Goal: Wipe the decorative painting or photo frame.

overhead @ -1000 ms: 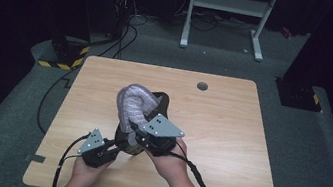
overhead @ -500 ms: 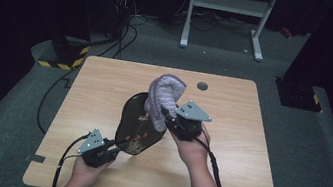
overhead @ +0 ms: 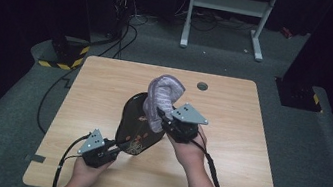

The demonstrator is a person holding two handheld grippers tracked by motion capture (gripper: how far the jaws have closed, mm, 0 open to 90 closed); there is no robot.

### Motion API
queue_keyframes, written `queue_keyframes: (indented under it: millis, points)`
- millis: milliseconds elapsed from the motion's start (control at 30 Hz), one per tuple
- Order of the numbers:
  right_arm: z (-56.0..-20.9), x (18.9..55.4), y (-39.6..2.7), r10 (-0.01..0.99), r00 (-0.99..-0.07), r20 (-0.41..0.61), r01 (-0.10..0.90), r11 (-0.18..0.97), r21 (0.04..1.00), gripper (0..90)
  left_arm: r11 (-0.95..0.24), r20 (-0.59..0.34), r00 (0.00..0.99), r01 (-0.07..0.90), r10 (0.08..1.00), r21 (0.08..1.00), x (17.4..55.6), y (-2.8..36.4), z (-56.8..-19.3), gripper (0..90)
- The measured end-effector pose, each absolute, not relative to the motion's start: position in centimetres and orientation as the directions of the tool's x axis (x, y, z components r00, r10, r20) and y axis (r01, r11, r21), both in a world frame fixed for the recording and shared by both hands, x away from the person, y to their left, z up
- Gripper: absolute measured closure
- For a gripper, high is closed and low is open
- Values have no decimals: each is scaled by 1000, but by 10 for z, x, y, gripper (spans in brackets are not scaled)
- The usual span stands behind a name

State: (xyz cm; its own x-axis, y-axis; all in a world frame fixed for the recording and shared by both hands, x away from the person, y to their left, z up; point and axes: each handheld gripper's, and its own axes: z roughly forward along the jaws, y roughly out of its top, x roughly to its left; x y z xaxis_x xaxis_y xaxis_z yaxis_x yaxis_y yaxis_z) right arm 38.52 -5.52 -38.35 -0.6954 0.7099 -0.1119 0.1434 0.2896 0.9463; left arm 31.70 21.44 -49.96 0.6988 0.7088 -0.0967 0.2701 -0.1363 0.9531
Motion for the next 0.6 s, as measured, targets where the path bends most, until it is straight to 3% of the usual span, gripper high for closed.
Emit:
queue_keyframes:
  millis: [367, 600]
  points:
    - [-377, 342, -14, 580, -799, -157, 42, 314, 949, 670, -136, -96, 699, 269, 709, 953, 317, 215, -500, 776]
    - [-377, 352, -19, 604, -779, -170, 50, 330, 943, 667, -132, -102, 700, 272, 707, 953, 317, 215, -500, 776]
